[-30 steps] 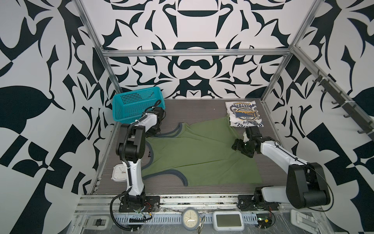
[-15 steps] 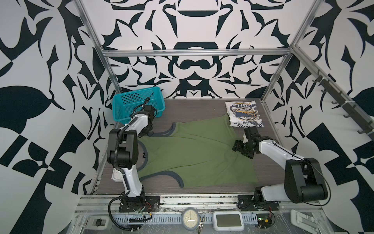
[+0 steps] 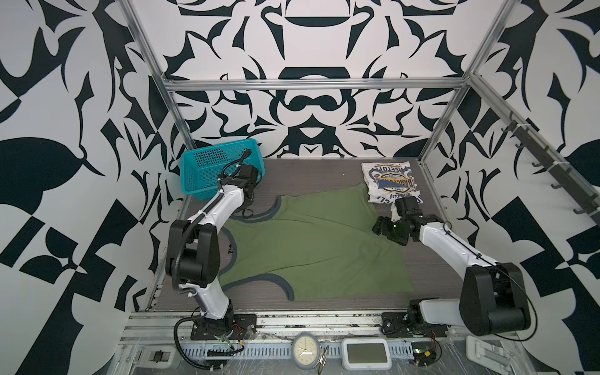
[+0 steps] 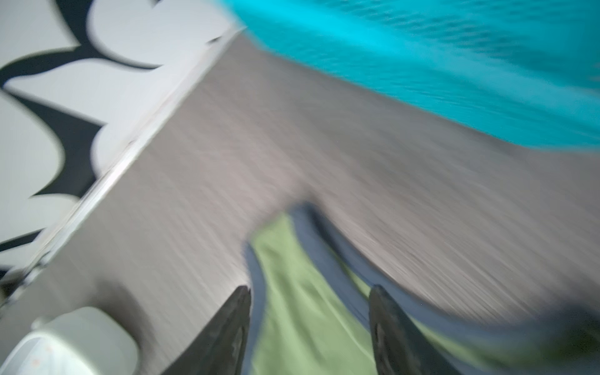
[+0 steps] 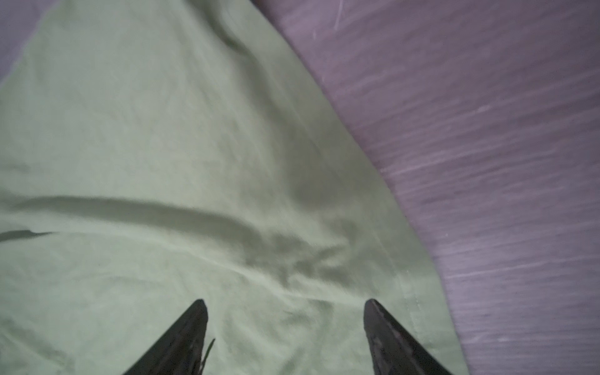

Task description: Fold and stack the tank tops

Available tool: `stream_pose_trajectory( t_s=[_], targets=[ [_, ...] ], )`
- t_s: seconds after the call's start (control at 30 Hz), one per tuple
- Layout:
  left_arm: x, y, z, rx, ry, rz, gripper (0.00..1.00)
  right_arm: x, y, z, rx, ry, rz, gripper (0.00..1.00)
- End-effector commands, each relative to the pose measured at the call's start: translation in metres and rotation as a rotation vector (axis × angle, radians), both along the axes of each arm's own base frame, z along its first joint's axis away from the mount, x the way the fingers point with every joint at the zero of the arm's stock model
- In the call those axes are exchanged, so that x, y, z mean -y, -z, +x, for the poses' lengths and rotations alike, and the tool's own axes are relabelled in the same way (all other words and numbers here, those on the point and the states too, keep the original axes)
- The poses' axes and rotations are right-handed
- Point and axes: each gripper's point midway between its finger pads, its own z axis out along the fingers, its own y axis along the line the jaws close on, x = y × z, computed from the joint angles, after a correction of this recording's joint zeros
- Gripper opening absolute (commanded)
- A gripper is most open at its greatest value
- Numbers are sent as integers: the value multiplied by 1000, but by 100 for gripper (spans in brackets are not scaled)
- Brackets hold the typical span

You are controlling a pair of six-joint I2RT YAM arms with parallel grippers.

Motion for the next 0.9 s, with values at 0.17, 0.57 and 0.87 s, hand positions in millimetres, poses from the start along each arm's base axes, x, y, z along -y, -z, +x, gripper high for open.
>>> stream_pose_trajectory(
  t_s=[0.17, 0.57, 0.87],
  targets=[
    [151, 39, 10, -95, 348, -214, 59, -25, -7, 32, 22, -47, 16, 77],
    [153, 113, -31, -235, 324, -272, 59, -41, 48, 12, -150, -75, 15, 77],
    [85, 135, -35, -251, 261, -173, 59, -63, 74, -39, -262, -66, 15, 77]
  ],
)
